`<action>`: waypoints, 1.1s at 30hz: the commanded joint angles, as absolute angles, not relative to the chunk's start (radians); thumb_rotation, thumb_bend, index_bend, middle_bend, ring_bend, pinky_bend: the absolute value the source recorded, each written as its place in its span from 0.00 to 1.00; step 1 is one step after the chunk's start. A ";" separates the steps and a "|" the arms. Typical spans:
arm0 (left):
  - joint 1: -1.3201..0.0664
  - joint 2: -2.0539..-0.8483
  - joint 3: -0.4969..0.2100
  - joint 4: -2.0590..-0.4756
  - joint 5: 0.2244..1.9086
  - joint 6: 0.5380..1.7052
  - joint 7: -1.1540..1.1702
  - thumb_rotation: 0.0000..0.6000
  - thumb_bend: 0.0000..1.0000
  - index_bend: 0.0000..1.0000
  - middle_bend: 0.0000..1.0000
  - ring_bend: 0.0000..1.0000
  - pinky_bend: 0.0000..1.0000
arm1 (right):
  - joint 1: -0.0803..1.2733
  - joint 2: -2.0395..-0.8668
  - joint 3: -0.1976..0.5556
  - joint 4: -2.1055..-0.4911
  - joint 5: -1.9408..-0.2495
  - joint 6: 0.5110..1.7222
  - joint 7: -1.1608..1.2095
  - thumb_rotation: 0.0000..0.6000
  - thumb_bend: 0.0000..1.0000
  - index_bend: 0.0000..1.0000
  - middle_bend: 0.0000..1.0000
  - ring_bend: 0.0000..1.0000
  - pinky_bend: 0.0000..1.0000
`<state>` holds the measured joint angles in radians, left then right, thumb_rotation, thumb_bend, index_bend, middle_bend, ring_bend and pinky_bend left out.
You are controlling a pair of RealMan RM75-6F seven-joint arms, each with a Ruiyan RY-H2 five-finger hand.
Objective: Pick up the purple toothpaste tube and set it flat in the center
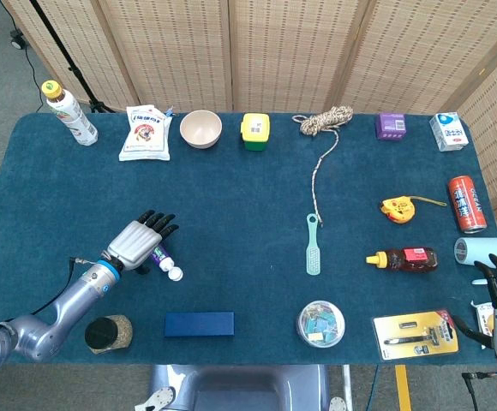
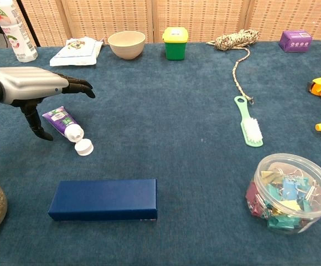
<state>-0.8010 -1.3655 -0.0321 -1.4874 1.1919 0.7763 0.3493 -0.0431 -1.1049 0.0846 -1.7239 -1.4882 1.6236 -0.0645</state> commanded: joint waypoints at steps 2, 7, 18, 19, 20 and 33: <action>-0.810 -1.413 -0.044 -1.455 1.171 0.783 0.370 1.00 0.12 0.12 0.03 0.05 0.06 | -0.046 -1.103 0.085 -1.727 -1.487 1.627 -0.064 1.00 0.00 0.15 0.10 0.01 0.01; -0.818 -1.493 -0.076 -1.394 1.138 0.814 0.389 1.00 0.12 0.17 0.05 0.08 0.07 | -0.053 -1.101 0.084 -1.728 -1.486 1.634 -0.065 1.00 0.00 0.15 0.10 0.01 0.01; -0.869 -1.639 -0.183 -1.259 1.050 0.846 0.389 1.00 0.12 0.25 0.13 0.18 0.11 | -0.060 -1.106 0.086 -1.731 -1.477 1.638 -0.074 1.00 0.00 0.15 0.10 0.01 0.01; -0.871 -1.641 -0.185 -1.255 1.047 0.842 0.387 1.00 0.12 0.25 0.13 0.18 0.11 | -0.060 -1.106 0.086 -1.732 -1.477 1.638 -0.075 1.00 0.00 0.15 0.10 0.01 0.01; -0.873 -1.641 -0.186 -1.253 1.044 0.836 0.384 1.00 0.12 0.26 0.14 0.18 0.11 | -0.061 -1.106 0.086 -1.733 -1.477 1.639 -0.076 1.00 0.00 0.15 0.10 0.01 0.01; -0.825 -1.619 -0.142 -1.236 1.095 0.821 0.262 1.00 0.13 0.39 0.25 0.29 0.22 | -0.068 -1.105 0.085 -1.736 -1.474 1.641 -0.076 1.00 0.00 0.15 0.10 0.01 0.01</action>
